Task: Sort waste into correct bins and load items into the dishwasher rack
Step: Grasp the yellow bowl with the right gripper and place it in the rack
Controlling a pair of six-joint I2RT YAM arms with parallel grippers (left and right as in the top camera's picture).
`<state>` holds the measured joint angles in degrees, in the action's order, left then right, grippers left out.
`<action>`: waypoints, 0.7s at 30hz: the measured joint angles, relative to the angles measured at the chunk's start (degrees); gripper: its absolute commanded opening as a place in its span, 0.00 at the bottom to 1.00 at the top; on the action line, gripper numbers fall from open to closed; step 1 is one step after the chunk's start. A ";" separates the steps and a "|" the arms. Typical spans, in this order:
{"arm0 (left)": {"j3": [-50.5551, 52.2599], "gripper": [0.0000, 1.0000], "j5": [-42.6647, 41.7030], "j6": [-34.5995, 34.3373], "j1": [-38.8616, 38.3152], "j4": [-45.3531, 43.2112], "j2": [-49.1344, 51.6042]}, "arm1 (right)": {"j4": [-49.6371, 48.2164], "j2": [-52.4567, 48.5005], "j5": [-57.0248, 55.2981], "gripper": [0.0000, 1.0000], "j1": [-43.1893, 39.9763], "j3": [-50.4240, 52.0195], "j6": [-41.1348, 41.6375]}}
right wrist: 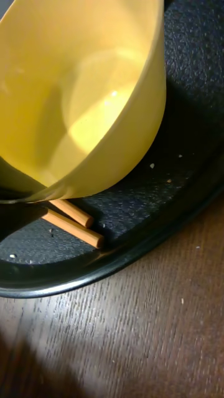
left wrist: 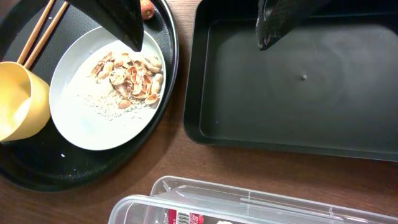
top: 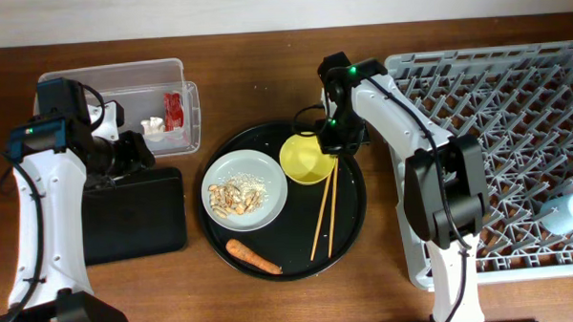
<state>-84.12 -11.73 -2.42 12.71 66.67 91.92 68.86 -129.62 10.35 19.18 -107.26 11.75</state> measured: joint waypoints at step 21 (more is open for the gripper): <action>0.00 0.57 0.00 0.00 0.00 -0.09 0.00 | 10.16 11.23 -68.39 0.04 -38.84 -16.90 16.74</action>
<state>-84.12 -11.73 -2.42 12.71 66.59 91.92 79.02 -118.39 -58.04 -19.66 -124.16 28.49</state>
